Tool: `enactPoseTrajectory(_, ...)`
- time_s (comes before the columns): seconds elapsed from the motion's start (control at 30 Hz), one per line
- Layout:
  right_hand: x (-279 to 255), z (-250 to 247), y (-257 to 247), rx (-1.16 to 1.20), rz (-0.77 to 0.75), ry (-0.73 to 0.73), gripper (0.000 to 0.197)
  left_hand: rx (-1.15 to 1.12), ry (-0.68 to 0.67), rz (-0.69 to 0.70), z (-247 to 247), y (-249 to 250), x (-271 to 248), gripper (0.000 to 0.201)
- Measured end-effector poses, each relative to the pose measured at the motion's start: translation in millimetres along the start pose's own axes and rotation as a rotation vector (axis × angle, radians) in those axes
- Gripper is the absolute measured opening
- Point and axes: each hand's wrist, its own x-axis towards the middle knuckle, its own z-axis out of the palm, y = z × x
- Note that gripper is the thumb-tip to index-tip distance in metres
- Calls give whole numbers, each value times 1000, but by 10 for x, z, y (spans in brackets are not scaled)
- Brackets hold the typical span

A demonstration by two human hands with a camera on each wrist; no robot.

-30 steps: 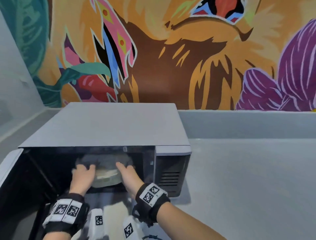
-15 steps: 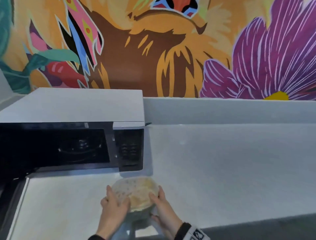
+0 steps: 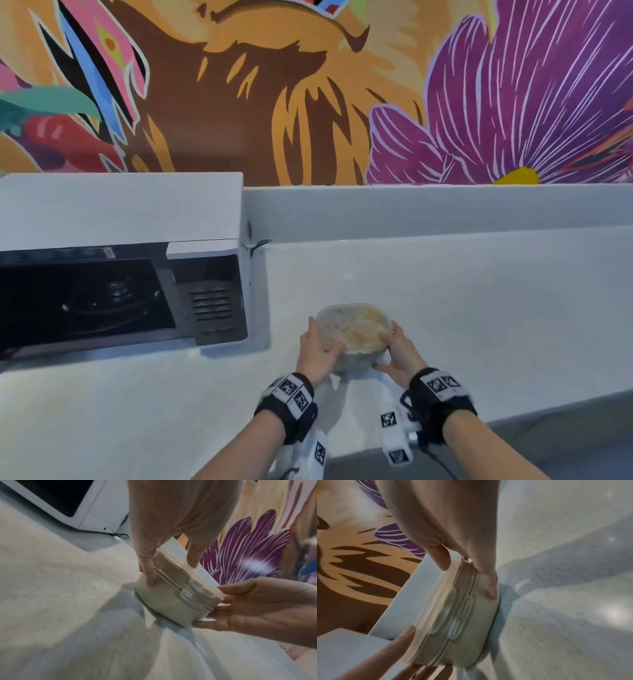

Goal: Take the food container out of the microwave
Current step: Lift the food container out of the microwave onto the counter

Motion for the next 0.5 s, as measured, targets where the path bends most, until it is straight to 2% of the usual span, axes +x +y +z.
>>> enactPoseTrajectory(0.1, 208, 59, -177, -23, -3, 15, 58, 0, 13, 35, -18, -49, 345, 78)
enactPoseTrajectory(0.23, 281, 211, -293, -38, -17, 10, 62, 18, 15, 5, -19, -349, 833, 91)
enactPoseTrajectory(0.33, 320, 239, -272, -43, -12, 25, 63, 49, -14, 21, -106, -81, 643, 92)
enactPoseTrajectory(0.5, 321, 275, -314, -21, 13, 51, 65, 108, -55, 0, -139, 20, 577, 89)
